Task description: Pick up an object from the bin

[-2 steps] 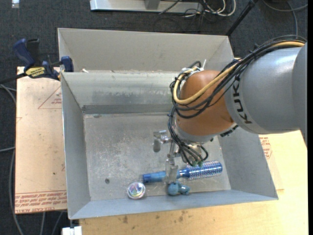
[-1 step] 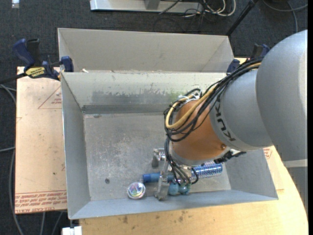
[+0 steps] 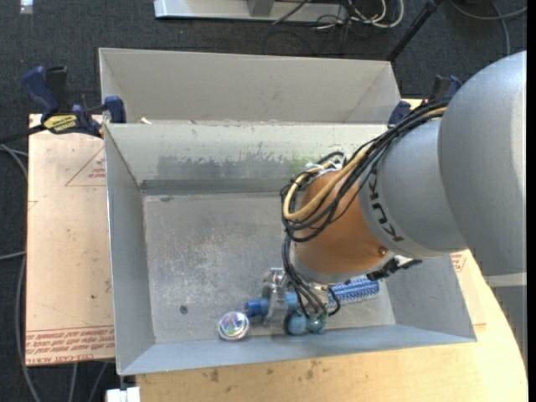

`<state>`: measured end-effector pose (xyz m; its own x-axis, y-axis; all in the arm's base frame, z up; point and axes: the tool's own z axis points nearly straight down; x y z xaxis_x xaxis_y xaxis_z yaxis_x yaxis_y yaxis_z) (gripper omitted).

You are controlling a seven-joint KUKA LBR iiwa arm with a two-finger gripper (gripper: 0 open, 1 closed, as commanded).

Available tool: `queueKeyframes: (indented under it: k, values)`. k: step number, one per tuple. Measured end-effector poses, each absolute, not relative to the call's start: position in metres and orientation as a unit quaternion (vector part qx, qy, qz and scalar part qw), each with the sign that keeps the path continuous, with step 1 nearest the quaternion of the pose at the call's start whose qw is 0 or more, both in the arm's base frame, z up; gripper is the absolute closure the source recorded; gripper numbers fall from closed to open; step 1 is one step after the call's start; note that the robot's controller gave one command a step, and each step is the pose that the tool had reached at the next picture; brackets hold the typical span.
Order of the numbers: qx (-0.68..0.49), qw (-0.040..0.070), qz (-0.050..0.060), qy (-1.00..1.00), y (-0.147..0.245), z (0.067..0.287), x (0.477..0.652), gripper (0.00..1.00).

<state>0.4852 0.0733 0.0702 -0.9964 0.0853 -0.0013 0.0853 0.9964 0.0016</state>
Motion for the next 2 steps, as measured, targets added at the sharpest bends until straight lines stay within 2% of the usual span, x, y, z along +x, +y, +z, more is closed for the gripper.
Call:
queueKeyframes:
  k: [1,2]
  values:
    - [0.051,0.006,0.002,0.999,0.0983,0.2649,0.5196,1.0]
    - [0.052,0.001,0.001,0.999,0.0976,0.2607,0.5178,0.0]
